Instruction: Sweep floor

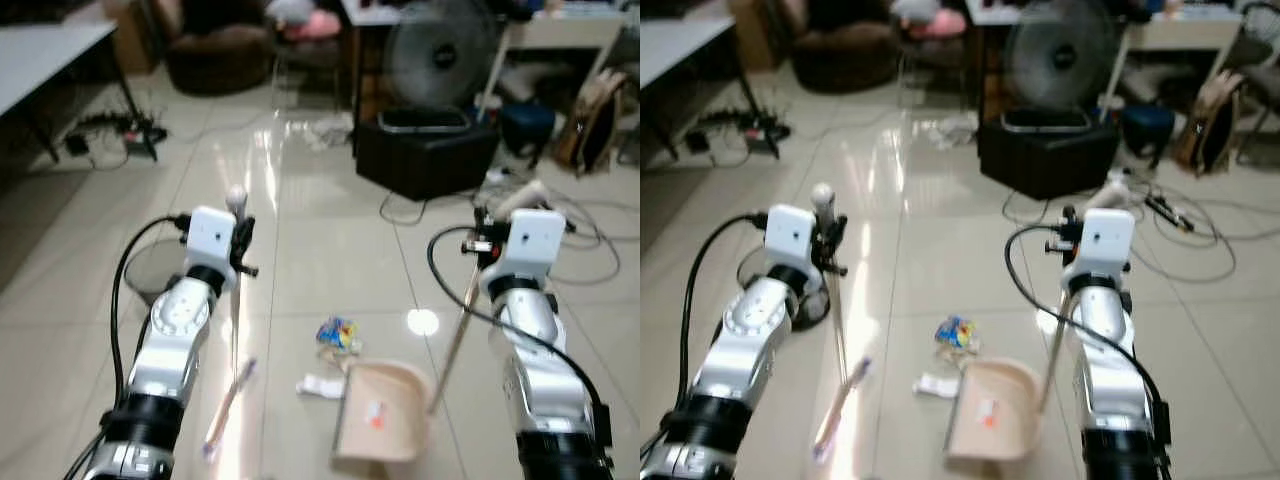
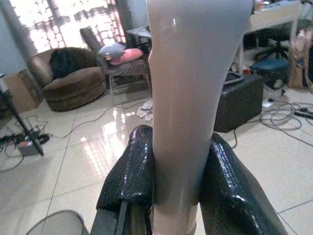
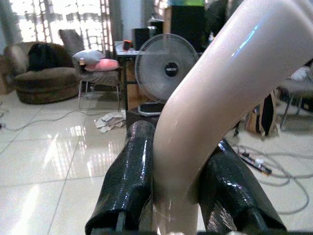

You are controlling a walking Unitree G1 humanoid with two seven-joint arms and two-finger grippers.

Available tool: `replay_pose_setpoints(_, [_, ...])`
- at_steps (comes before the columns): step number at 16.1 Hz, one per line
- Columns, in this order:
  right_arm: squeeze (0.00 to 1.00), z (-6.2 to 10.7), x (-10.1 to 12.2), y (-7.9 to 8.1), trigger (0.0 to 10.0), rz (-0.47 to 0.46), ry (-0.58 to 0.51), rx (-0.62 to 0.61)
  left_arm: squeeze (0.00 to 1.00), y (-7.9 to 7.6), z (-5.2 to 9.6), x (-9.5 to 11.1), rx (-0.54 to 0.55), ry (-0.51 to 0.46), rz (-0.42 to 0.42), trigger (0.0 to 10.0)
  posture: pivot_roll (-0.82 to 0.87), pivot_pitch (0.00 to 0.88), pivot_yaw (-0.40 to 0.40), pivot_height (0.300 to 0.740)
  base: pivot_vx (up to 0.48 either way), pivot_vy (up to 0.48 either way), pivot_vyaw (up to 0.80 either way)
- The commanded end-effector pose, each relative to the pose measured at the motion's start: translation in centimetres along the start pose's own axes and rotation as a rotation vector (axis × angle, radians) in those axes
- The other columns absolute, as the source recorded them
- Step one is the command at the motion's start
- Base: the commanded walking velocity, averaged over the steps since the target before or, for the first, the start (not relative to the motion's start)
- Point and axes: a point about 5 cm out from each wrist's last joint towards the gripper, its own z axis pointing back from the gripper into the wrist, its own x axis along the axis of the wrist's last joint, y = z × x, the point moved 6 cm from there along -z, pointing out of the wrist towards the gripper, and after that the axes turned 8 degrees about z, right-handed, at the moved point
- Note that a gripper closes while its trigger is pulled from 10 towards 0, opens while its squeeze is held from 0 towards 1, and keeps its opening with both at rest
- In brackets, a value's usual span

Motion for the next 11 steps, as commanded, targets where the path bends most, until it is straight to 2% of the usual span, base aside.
replay_pose_setpoints(1, [0.0,-0.14,0.61,-0.53,10.0,0.02,-0.02,-0.012,0.0,-0.48,-0.45,1.81,-0.015,-0.063,-0.013,10.0,-0.04,0.0,0.052,0.74,0.371,0.0,0.0])
replay_pose_setpoints(11, [0.0,0.05,0.1,-0.21,10.0,-0.004,-0.002,-0.008,0.0,-0.27,-0.5,1.9,-0.017,-0.058,-0.022,10.0,-0.03,0.014,0.06,0.74,0.375,0.0,0.0])
